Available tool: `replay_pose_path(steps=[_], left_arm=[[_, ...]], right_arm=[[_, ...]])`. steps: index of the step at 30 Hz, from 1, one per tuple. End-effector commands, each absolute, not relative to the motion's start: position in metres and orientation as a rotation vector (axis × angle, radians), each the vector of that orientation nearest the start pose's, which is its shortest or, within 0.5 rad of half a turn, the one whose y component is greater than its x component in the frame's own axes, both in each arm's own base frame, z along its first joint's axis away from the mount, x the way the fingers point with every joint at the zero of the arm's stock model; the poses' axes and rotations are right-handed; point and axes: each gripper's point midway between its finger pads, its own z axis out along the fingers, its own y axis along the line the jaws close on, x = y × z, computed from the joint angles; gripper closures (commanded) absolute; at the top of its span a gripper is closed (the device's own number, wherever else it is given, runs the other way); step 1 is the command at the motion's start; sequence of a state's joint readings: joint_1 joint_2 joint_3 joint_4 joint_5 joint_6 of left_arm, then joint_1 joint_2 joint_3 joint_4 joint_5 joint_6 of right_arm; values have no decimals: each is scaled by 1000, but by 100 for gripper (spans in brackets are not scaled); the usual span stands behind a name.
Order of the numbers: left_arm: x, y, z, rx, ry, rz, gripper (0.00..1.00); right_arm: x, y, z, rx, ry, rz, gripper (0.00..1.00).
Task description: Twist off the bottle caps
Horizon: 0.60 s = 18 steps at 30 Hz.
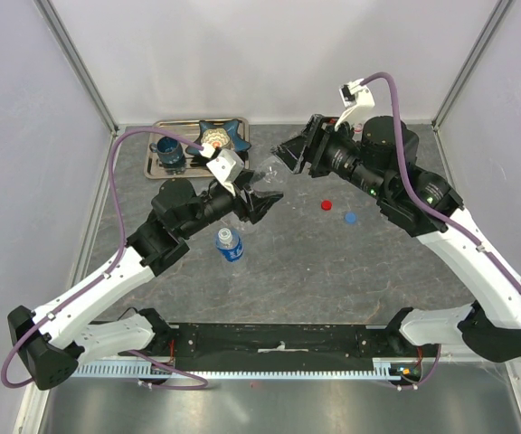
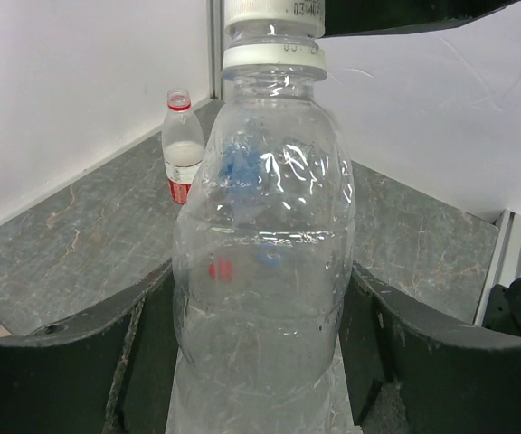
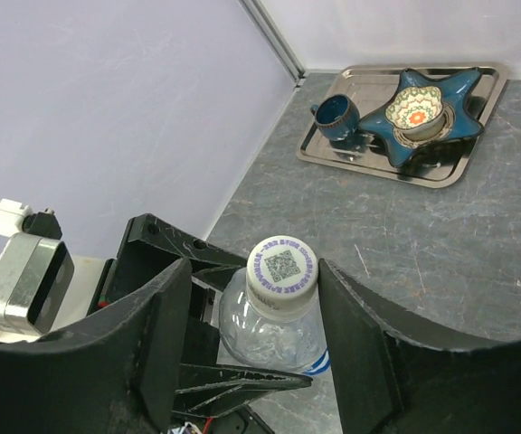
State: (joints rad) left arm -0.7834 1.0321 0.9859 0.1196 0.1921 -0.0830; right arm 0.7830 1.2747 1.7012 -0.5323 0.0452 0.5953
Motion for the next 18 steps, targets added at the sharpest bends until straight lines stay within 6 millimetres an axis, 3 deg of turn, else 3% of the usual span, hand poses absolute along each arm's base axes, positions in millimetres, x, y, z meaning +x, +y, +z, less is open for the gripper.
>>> replay_pose_path(steps=[1, 18], left_arm=[[243, -290, 377, 681, 1345, -794, 47], [241, -288, 377, 681, 1335, -797, 48]], right_arm=[[266, 286, 467, -120, 1743, 979, 39], [272, 292, 453, -128, 1769, 938, 59]])
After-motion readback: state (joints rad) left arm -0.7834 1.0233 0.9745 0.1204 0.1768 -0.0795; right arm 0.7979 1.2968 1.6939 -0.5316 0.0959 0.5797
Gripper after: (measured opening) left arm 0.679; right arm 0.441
